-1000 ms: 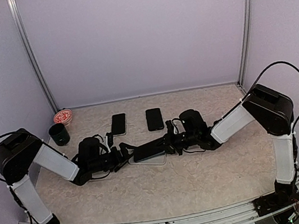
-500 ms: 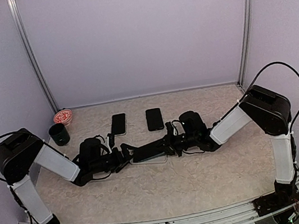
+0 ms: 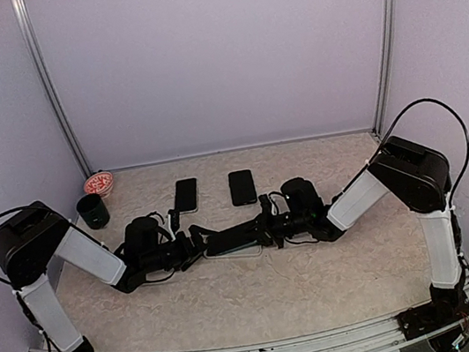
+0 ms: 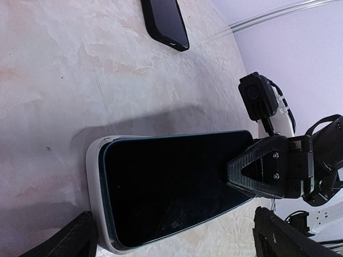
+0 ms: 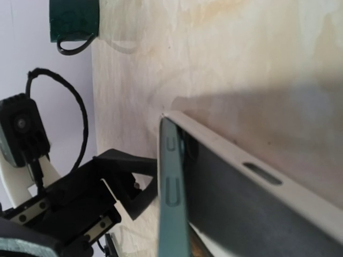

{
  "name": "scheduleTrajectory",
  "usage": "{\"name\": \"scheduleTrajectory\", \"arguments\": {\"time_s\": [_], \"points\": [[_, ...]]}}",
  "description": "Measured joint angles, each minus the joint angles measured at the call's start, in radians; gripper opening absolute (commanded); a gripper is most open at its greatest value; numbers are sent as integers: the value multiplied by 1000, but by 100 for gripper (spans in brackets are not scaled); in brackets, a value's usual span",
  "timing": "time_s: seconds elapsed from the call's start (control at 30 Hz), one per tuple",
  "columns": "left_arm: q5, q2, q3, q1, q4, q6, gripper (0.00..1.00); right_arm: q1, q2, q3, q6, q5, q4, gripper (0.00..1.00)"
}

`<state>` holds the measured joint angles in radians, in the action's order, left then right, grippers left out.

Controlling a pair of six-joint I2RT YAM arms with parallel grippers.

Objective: Put the phone into the phone case
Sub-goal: Install the phone on the phone case.

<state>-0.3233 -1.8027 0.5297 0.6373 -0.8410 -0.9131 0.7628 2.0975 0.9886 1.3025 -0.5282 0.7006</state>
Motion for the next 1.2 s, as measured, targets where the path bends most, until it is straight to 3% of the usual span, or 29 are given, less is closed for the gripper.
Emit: {"name": "scheduleTrajectory", "arguments": {"time_s": [1.2], "points": [[19, -23, 17, -1, -18, 0, 99, -6, 90, -22, 65, -37, 205, 0]]}}
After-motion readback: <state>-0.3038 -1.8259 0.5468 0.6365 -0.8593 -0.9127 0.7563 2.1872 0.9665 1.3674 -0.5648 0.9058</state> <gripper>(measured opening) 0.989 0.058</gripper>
